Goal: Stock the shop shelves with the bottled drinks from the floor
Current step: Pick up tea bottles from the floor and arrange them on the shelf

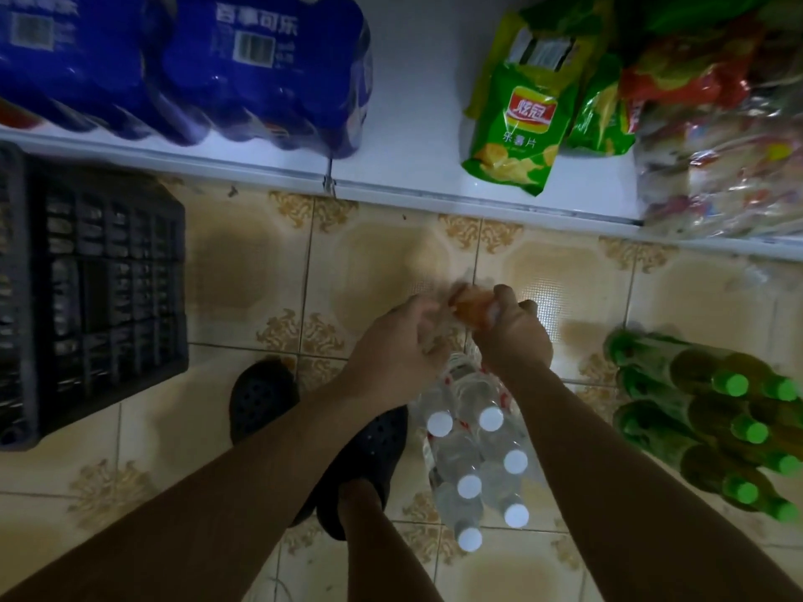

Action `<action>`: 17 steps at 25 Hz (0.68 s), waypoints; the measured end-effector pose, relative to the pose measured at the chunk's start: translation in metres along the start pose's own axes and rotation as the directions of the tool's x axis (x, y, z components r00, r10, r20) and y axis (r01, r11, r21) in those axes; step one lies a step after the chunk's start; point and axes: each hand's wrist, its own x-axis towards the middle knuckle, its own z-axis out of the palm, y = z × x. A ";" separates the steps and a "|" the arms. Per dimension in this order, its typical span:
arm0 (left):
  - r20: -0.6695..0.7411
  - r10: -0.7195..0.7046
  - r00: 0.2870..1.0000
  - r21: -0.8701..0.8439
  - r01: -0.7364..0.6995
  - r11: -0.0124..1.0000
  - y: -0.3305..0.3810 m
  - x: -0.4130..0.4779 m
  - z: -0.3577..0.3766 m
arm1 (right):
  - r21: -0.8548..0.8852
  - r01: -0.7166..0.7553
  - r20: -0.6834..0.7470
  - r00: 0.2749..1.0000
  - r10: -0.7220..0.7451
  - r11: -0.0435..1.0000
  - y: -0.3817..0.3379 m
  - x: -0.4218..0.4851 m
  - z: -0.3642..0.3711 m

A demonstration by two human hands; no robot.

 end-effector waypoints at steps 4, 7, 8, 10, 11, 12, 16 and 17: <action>-0.005 -0.012 1.000 -0.002 0.012 1.000 -0.009 0.001 -0.007 | 0.082 -0.036 -0.034 0.999 0.039 0.996 -0.004 0.014 0.000; -0.027 -0.003 1.000 0.004 0.003 1.000 -0.003 -0.006 -0.024 | 0.161 -0.045 -0.042 0.998 0.052 0.986 -0.012 0.002 -0.014; -0.034 0.003 0.999 0.014 -0.003 1.000 0.002 -0.011 -0.031 | 0.210 -0.035 -0.044 0.998 0.046 0.977 -0.016 -0.006 -0.020; -0.050 0.011 0.999 0.023 -0.010 1.000 0.014 -0.026 -0.047 | 0.307 -0.002 -0.050 0.999 0.018 0.952 -0.025 -0.028 -0.038; -0.060 0.016 0.998 0.027 -0.014 1.000 0.022 -0.037 -0.058 | 0.337 0.022 -0.049 0.999 -0.006 0.941 -0.031 -0.042 -0.051; -0.067 0.026 0.997 0.033 -0.023 0.999 0.030 -0.048 -0.067 | 0.356 0.040 -0.039 0.999 -0.028 0.934 -0.038 -0.054 -0.066; -0.099 0.054 0.994 0.045 -0.049 0.998 0.055 -0.099 -0.104 | 0.363 0.074 0.011 0.996 -0.084 0.929 -0.075 -0.105 -0.130; -0.117 0.060 0.991 0.044 -0.055 0.998 0.059 -0.112 -0.112 | 0.375 0.067 0.011 0.997 -0.077 0.924 -0.085 -0.119 -0.145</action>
